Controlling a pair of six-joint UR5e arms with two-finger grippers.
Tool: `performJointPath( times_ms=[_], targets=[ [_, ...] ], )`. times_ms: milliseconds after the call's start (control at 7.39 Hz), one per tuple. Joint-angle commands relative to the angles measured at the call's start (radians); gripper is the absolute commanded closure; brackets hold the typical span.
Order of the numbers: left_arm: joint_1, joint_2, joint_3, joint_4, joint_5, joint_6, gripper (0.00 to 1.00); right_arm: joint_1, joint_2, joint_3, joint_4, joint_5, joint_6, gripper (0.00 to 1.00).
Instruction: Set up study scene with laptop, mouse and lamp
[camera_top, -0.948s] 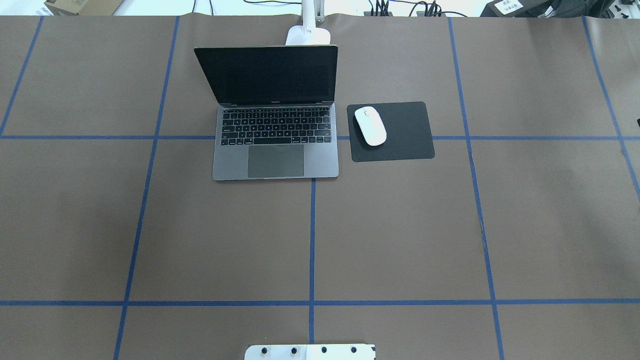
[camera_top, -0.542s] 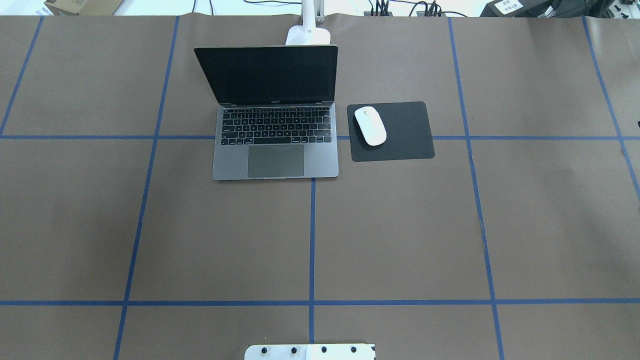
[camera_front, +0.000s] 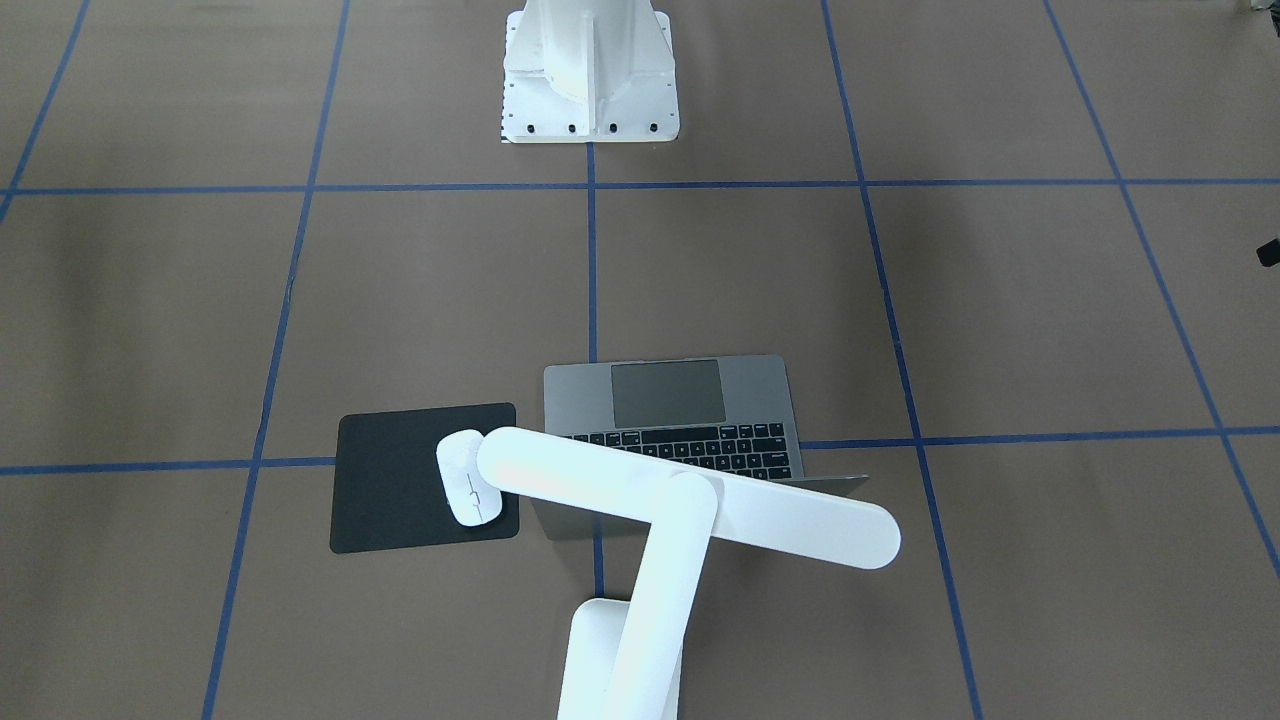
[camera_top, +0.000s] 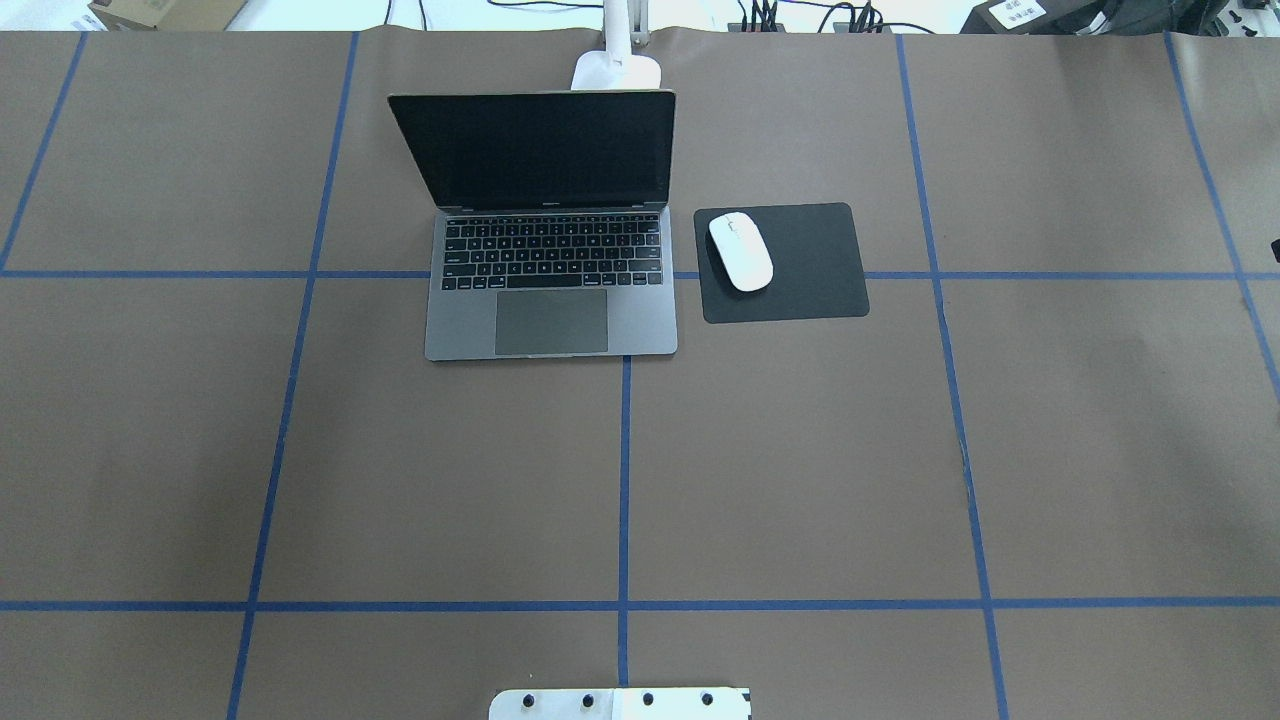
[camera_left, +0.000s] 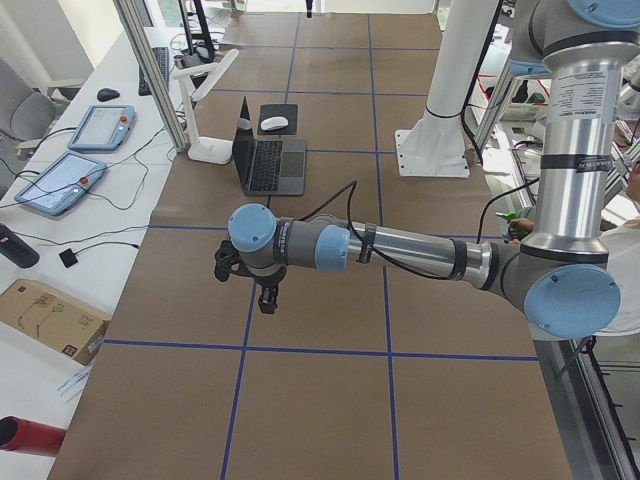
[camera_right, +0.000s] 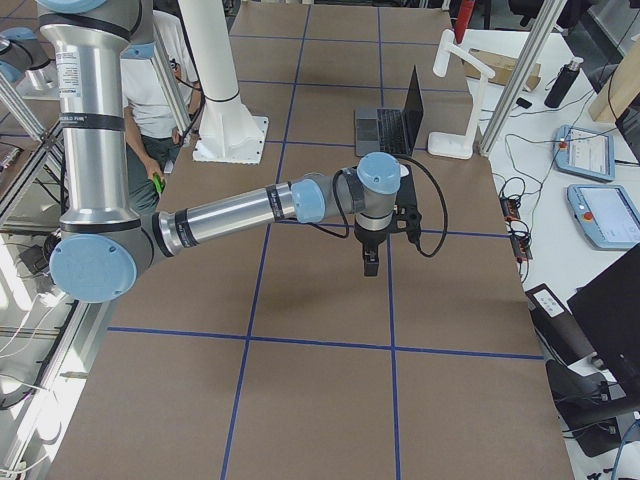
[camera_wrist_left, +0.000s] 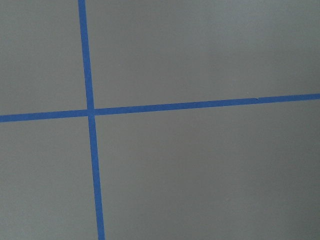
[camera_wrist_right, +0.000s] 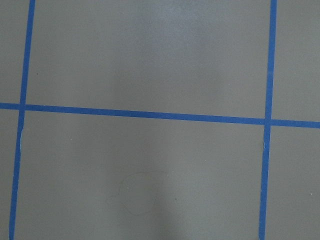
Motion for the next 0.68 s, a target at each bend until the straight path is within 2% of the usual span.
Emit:
performJointPath(
  times_ms=[0, 271, 542],
  targets=[
    [-0.042, 0.014, -0.013, 0.000, -0.002, 0.008, 0.00, 0.001, -0.002, -0.013, 0.006, 0.008, 0.001, 0.01],
    [-0.044, 0.009, -0.022, -0.001, -0.001, 0.002, 0.00, 0.001, -0.003, -0.015, 0.008, 0.015, -0.002, 0.01],
    [-0.048, 0.043, -0.079, 0.002, 0.016, 0.002, 0.00, 0.001, -0.014, -0.013, 0.014, 0.026, -0.003, 0.01]
  ],
)
